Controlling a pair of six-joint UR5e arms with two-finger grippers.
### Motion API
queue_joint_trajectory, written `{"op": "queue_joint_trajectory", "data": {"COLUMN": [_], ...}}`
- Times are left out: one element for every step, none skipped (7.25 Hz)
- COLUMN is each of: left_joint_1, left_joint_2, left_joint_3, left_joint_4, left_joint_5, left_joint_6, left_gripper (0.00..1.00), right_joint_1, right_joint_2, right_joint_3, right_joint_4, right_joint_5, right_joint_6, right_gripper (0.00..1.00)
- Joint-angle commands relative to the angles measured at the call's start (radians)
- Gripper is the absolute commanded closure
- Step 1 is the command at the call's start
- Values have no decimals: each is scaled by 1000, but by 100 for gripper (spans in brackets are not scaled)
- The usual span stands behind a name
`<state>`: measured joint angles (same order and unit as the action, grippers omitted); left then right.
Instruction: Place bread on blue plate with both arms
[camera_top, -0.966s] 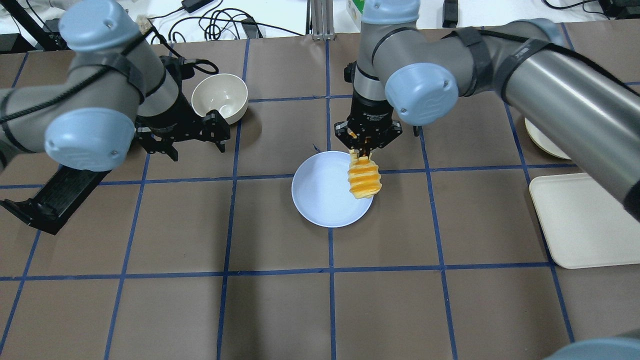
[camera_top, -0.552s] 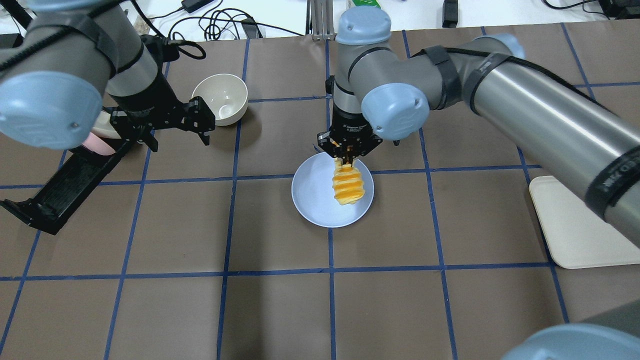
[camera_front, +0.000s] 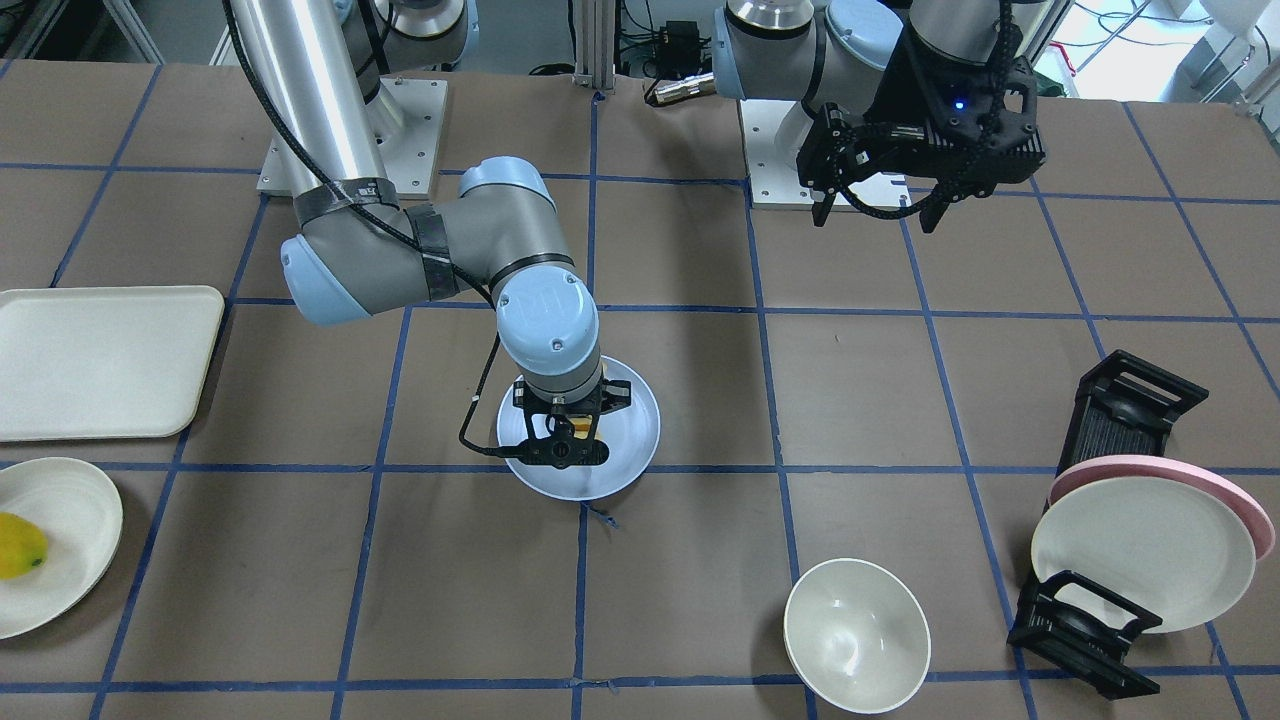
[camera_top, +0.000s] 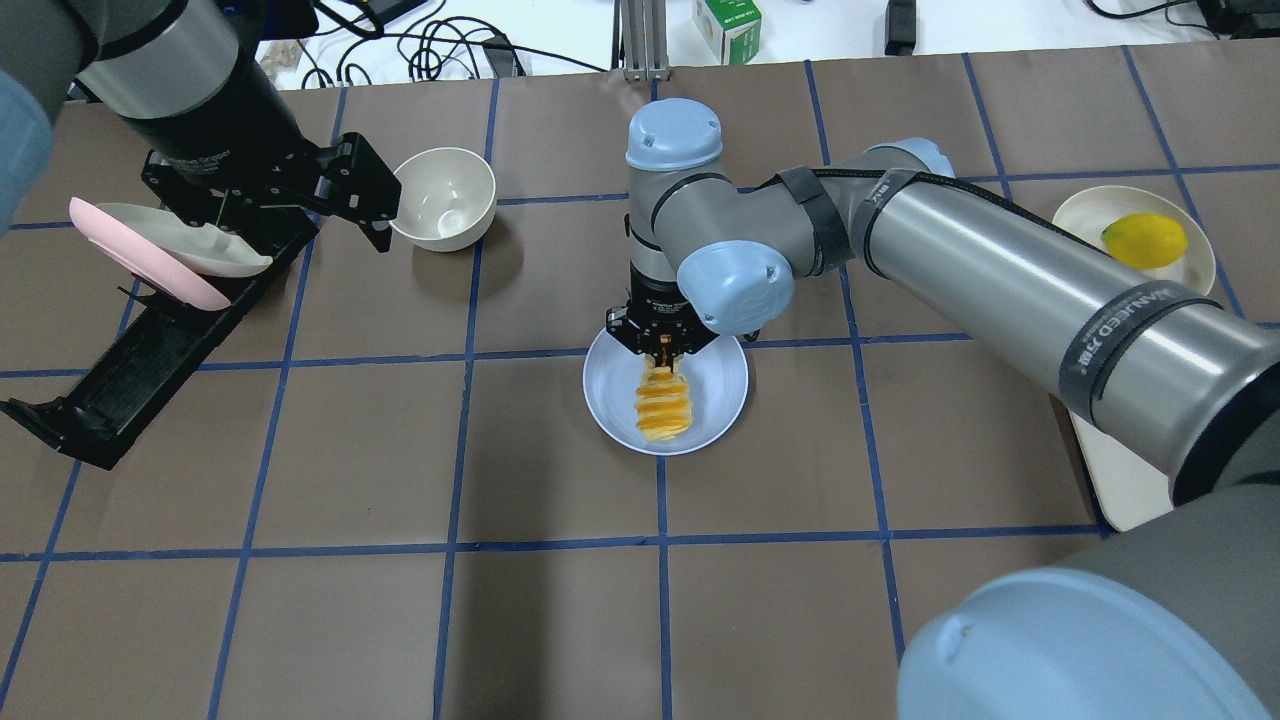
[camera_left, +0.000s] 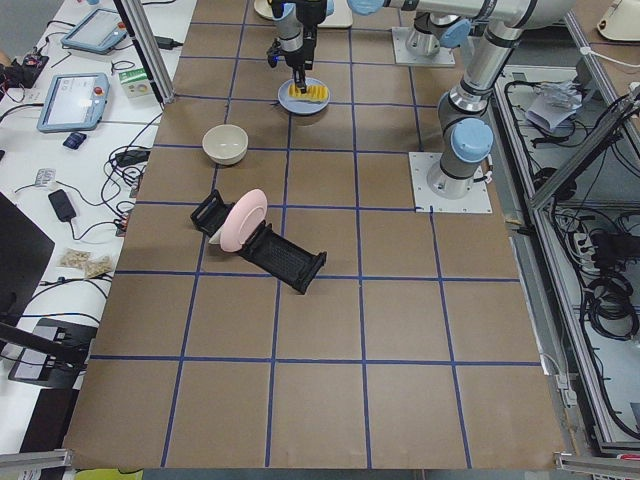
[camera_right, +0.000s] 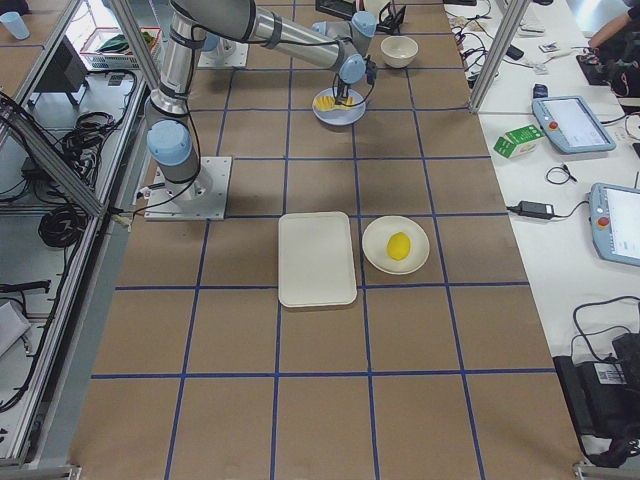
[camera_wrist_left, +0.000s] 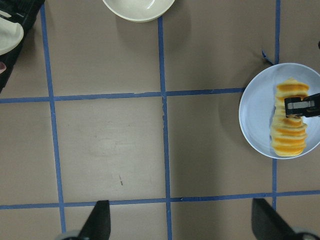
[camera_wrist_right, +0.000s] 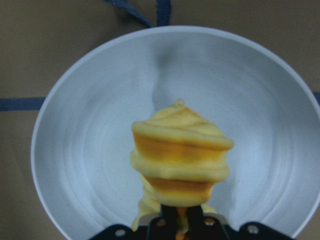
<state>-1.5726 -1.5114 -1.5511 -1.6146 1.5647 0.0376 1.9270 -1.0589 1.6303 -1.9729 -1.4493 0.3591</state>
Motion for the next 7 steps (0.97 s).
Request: {"op": "queue_joint_trajectory", "data": {"left_joint_1": [-1,0,8,16,14,13,14], "left_joint_2": [5,5,0,-1,3,4,7], "left_joint_3": [-7,-10,-10,-10,-9,-9,-9], "left_joint_4": [2,4,5,9,9,10,10], "left_joint_5": [8,2,-2,-2,-2,-2,1], "left_joint_6": [2,4,4,5,4,4,4], "left_gripper": [0,0,0,0,0,0,0], "right_joint_1": [3,1,1,0,-14,-40,-89], "right_joint_2": [-3,-3,-4,-16,-42,-99,-166], "right_joint_3": [8,10,-1,-3,-7,-6,-4], "right_joint_4": [-18,-20,-20,-26,-24,-5,68], "right_joint_5": [0,-2,0,-3,-8,-16,-19], "right_joint_6": [0,1,0,0,-8,-9,-9], "right_gripper": [24,11,1,0,0,0,0]}}
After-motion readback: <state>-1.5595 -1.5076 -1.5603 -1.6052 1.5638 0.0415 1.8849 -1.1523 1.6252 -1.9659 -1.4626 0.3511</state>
